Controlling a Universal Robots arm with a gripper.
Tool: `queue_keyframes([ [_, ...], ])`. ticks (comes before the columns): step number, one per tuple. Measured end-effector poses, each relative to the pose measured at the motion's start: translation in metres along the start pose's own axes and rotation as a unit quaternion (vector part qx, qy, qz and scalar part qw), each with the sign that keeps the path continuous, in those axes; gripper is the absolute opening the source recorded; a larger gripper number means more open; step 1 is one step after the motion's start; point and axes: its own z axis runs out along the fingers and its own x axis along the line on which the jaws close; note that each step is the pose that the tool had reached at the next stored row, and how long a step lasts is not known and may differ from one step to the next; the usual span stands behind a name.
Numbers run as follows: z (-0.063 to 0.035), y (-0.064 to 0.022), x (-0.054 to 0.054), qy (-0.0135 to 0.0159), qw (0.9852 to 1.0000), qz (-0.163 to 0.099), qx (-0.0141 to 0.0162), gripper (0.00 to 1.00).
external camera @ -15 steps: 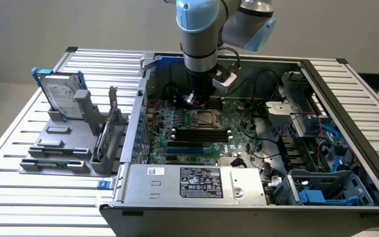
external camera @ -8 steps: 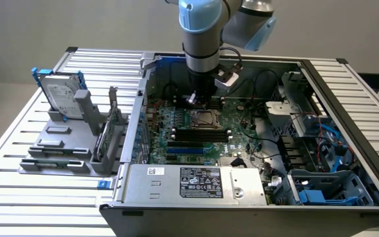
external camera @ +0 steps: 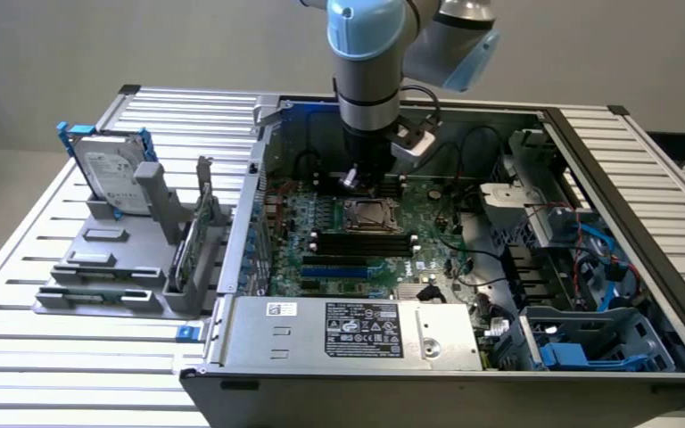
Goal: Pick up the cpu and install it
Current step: 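Install the first cpu locking lever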
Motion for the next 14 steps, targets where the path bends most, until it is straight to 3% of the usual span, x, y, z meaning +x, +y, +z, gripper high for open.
queue_keyframes([
  [14,0.0004,0.0029,0.0023,-0.0013,1.0000,0.000,0.0010,0.11],
])
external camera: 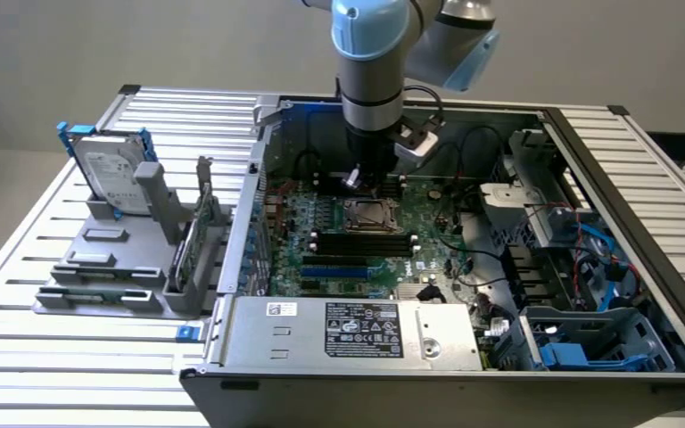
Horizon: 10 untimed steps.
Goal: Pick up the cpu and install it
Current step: 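Install the first cpu locking lever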
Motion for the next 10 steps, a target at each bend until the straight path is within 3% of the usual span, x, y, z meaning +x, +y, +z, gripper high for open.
queue_keyframes([
  [10,-0.0011,0.0006,0.0009,-0.0036,1.0000,0.001,0.0050,0.11],
])
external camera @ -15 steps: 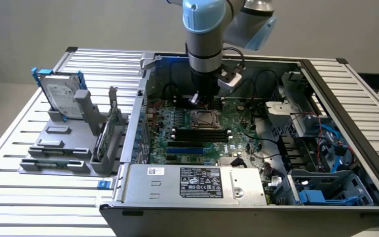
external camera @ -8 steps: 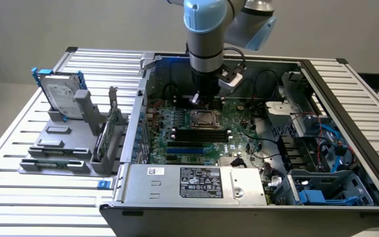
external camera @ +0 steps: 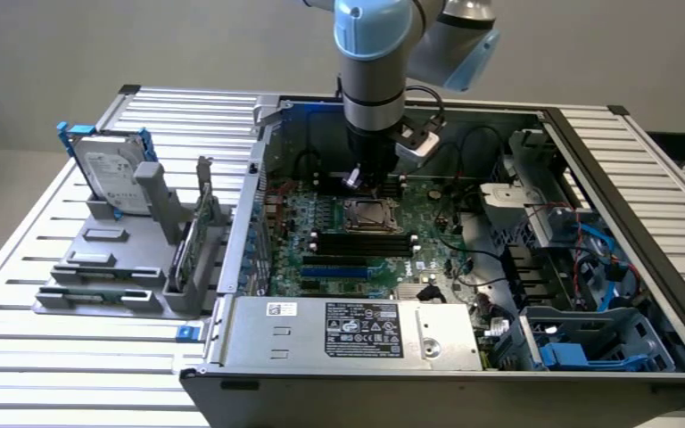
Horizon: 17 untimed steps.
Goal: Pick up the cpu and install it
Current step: 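Install the first cpu locking lever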
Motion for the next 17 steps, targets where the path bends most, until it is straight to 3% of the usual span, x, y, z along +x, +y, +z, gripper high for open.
queue_keyframes([
  [5,-0.0017,0.0012,0.0010,-0.0025,1.0000,0.001,0.0025,0.11],
  [17,-0.0032,0.0044,0.0013,-0.0031,1.0000,0.001,0.0028,0.11],
])
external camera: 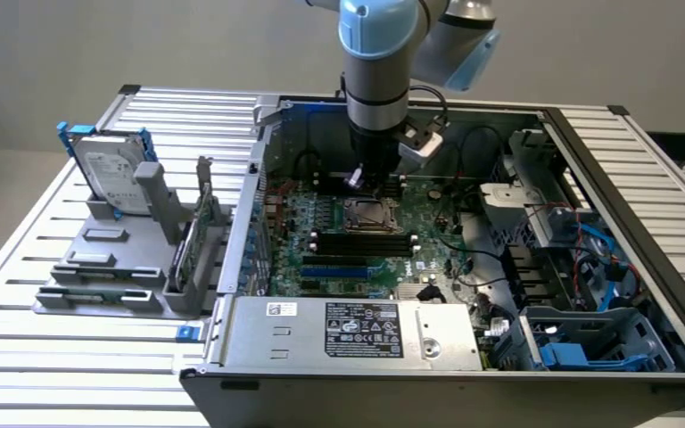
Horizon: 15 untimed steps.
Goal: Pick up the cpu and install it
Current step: 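Install the first cpu locking lever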
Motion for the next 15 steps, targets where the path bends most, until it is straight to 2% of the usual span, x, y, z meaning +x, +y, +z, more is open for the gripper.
queue_keyframes([
  [10,0.0003,0.0007,-0.0007,0.0000,1.0000,0.000,0.0001,0.11],
  [15,0.0010,0.0009,-0.0006,0.0009,1.0000,0.000,0.0008,0.11],
])
